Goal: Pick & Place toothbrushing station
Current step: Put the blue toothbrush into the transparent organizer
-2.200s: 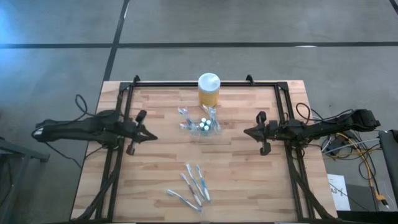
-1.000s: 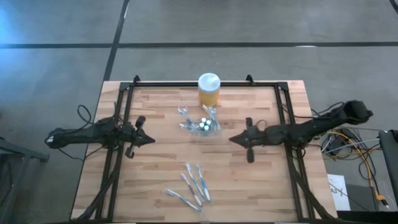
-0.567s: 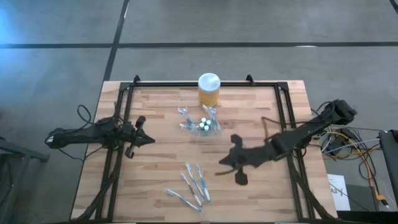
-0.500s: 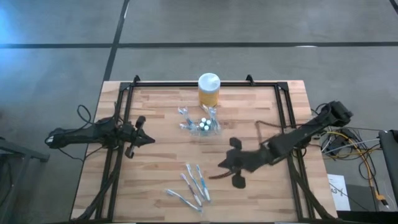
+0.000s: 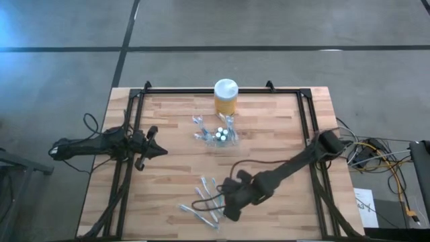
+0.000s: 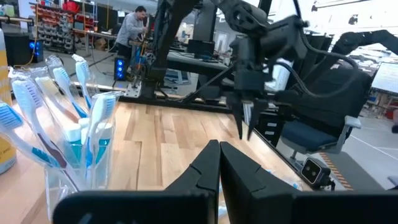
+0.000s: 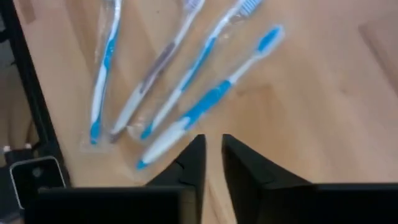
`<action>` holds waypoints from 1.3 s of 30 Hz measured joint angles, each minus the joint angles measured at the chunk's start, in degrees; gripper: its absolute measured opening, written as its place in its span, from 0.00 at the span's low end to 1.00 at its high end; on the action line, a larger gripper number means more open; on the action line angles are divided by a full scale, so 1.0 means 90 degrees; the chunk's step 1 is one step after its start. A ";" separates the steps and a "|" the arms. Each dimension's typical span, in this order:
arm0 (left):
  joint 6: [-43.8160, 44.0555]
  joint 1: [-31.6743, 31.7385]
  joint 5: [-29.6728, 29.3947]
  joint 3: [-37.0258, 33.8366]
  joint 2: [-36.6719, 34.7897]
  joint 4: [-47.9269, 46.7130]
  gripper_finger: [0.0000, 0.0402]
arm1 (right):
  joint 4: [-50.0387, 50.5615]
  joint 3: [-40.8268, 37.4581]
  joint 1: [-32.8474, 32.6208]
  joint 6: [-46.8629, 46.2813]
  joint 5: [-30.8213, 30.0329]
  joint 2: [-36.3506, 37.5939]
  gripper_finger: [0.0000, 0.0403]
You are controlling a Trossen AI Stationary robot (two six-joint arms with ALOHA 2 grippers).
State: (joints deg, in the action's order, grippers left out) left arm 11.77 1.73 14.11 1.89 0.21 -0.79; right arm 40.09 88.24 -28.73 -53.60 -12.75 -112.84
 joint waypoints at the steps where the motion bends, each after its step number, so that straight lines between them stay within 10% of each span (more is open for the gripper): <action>1: 0.0000 0.0000 0.0000 -0.0002 0.0000 0.0002 0.03 | 0.0007 0.0136 0.0004 -0.0002 -0.0002 -0.0151 0.17; 14: 0.0071 -0.0002 0.0047 -0.0005 0.0000 -0.0010 0.03 | 0.0005 0.0957 0.0480 -0.0831 -0.0190 -0.1268 0.50; 39: 0.0131 -0.0002 0.0146 -0.0007 0.0015 -0.0008 0.03 | -0.0015 0.0892 0.0701 -0.1104 0.0396 -0.1808 0.49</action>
State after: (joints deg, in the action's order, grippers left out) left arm 12.95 1.72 15.42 1.83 0.34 -0.86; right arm 39.96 96.27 -22.42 -63.54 -9.19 -129.12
